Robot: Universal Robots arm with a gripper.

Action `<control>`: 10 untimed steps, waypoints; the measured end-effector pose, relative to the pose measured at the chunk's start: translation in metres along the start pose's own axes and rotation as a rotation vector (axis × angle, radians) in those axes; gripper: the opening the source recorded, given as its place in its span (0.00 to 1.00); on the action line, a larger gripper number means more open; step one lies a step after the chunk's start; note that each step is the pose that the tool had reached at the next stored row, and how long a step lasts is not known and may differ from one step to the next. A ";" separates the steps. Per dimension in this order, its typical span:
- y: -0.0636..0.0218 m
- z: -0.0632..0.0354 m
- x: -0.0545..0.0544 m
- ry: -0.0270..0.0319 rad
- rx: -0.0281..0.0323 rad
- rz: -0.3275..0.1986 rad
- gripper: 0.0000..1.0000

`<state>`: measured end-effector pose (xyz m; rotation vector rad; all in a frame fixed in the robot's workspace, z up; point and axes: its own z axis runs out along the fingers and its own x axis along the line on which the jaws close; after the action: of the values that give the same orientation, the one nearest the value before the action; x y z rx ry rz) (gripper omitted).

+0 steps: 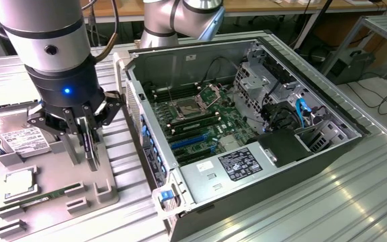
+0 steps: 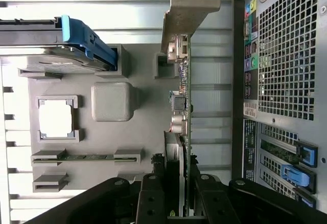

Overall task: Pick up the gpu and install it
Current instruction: 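Pick up the gpu and move the gpu toward the slot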

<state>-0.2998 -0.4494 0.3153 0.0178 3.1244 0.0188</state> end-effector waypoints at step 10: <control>0.0002 -0.0116 0.000 -0.0001 -0.0001 0.000 0.27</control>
<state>-0.2998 -0.4494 0.3269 0.0178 3.1243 0.0190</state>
